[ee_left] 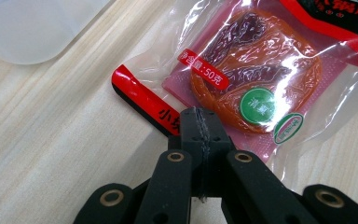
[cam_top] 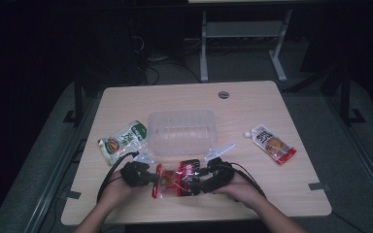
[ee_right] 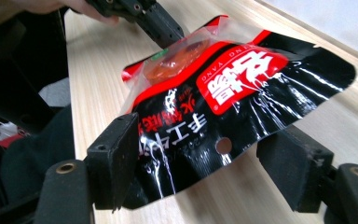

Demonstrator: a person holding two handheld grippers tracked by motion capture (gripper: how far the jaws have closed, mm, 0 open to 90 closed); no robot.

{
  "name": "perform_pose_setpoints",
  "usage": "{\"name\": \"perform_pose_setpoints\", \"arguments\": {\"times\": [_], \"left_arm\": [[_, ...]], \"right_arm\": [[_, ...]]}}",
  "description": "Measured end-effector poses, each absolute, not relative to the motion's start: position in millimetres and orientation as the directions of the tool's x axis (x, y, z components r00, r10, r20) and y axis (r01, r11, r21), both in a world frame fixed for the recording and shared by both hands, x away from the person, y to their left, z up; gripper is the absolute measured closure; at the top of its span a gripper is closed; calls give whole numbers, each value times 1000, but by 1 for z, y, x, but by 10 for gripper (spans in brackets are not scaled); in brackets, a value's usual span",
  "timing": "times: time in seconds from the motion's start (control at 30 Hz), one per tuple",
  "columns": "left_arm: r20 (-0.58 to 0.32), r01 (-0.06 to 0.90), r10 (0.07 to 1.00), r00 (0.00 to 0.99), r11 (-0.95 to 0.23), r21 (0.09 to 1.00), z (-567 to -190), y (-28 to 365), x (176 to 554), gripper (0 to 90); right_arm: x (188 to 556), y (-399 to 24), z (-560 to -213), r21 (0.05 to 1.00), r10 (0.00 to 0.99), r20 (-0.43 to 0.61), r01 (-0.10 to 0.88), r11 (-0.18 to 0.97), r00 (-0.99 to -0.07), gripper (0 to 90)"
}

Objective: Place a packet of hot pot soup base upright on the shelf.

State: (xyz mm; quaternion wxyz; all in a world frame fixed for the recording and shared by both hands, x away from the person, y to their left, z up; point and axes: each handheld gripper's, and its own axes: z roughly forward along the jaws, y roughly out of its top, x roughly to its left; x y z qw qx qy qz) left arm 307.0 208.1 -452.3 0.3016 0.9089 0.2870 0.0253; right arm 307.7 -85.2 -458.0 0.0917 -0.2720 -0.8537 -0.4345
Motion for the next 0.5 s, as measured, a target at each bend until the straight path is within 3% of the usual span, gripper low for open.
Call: {"name": "perform_pose_setpoints", "arguments": {"times": [0.27, 0.4, 0.43, 0.5], "left_arm": [[-113, 501, 537, 836, -663, 556, -451, 207, 306, 899], [-113, 501, 536, 837, -666, 553, -451, 207, 307, 899], [-113, 501, 537, 836, -664, 555, -452, 207, 306, 899], [-113, 502, 537, 836, -665, 553, -451, 207, 306, 899]], "right_arm": [[306, -75, -458, 699, 377, 392, 538, 471, -839, 386], [306, -74, -456, 716, 370, 365, 512, 474, -854, 485], [307, -74, -455, 725, 369, 364, 509, 463, -855, 546], [308, -74, -454, 727, 370, 363, 509, 462, -855, 565]]}}
